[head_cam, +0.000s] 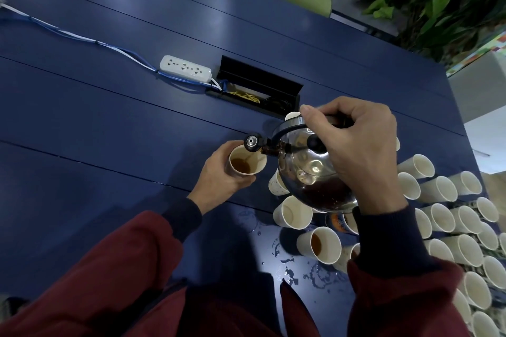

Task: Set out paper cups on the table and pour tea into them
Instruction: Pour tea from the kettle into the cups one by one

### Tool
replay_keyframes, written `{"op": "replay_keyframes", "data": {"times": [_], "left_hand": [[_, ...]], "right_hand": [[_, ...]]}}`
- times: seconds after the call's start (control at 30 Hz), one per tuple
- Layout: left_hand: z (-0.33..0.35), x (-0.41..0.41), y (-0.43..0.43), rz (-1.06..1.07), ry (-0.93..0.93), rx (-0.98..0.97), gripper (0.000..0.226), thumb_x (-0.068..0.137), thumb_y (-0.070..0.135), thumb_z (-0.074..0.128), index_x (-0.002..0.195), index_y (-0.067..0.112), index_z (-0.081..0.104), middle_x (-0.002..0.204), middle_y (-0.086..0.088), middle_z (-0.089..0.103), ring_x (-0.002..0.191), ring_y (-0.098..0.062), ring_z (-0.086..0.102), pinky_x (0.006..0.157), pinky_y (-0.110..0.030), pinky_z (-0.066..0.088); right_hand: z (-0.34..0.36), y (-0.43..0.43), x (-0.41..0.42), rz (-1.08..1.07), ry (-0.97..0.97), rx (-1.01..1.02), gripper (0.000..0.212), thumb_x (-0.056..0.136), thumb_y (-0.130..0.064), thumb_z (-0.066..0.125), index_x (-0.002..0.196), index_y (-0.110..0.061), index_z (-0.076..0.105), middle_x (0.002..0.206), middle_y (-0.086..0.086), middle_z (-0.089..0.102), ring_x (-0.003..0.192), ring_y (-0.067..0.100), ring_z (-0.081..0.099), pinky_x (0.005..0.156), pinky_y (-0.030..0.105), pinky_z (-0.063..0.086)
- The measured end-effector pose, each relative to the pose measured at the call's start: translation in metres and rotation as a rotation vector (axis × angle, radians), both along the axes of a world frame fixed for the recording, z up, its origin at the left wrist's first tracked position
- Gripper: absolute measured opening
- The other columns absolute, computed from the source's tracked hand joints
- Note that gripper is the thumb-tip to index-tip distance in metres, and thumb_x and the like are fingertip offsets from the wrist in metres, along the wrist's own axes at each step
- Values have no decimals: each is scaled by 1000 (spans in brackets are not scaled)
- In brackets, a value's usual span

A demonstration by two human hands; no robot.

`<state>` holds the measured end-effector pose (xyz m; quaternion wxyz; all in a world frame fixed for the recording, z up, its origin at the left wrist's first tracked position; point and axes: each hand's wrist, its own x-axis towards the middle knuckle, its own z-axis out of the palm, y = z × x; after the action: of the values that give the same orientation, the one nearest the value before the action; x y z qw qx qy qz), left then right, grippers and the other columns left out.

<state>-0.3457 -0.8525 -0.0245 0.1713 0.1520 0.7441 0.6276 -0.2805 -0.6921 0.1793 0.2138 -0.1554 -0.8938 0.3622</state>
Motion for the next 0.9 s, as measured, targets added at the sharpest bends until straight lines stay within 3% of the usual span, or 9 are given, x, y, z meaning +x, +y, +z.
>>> {"op": "replay_keyframes", "data": {"times": [0.3,0.63,0.83,0.9], "left_hand": [[0,2,2,-5,-5,-13,63,66,31,84,123,33,57,115,9,65,110,-14,62,94,-48,54],[0,4,3,-36,-16,4,59,68,29,84,121,32,58,113,9,66,106,-13,63,93,-46,55],[0,3,4,-41,-32,12,56,73,19,86,120,30,59,110,10,67,105,-11,64,94,-43,56],[-1,4,5,-34,-31,10,54,75,16,85,121,28,59,110,9,68,104,-10,65,94,-41,56]], "right_hand": [[0,3,2,-6,-7,-3,24,87,-34,76,69,-19,74,56,-6,66,59,13,62,53,21,45],[-2,7,3,13,-45,1,24,87,-37,75,69,-21,74,56,-1,66,56,20,64,58,37,51],[-3,11,3,28,-37,-49,28,88,-37,75,66,-19,72,54,-4,63,53,14,58,54,26,45],[-7,17,4,30,-35,-143,33,89,-38,75,66,-15,70,56,2,62,55,18,56,58,30,46]]}}
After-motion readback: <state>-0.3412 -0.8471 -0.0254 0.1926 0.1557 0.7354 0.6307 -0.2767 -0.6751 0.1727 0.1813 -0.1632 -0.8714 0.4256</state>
